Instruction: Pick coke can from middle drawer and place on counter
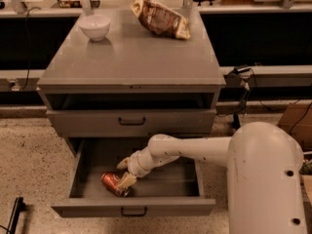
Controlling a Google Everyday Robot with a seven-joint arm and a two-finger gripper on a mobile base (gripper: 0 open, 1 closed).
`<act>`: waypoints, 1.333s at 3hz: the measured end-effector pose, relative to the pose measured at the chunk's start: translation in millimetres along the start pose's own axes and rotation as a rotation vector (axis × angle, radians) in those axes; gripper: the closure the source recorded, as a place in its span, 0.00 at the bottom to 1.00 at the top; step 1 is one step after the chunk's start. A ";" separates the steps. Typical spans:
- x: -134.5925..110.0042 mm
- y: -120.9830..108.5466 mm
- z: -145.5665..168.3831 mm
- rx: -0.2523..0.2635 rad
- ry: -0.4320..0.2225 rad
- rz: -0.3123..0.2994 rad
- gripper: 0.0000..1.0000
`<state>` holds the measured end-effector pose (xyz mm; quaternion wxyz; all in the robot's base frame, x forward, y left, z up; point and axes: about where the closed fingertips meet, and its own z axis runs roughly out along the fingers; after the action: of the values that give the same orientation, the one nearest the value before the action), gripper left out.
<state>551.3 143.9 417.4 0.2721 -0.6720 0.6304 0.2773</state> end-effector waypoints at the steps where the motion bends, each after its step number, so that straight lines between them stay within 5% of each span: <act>1: -4.0 -2.6 -7.0 0.000 -0.035 0.004 0.36; 4: -9.8 -2.4 8.0 -0.056 -0.033 0.003 0.33</act>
Offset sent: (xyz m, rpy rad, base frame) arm 0.0086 -0.0111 0.0248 0.0527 -0.0011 -0.0144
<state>552.9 156.6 418.9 0.2630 -0.6738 0.6188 0.3065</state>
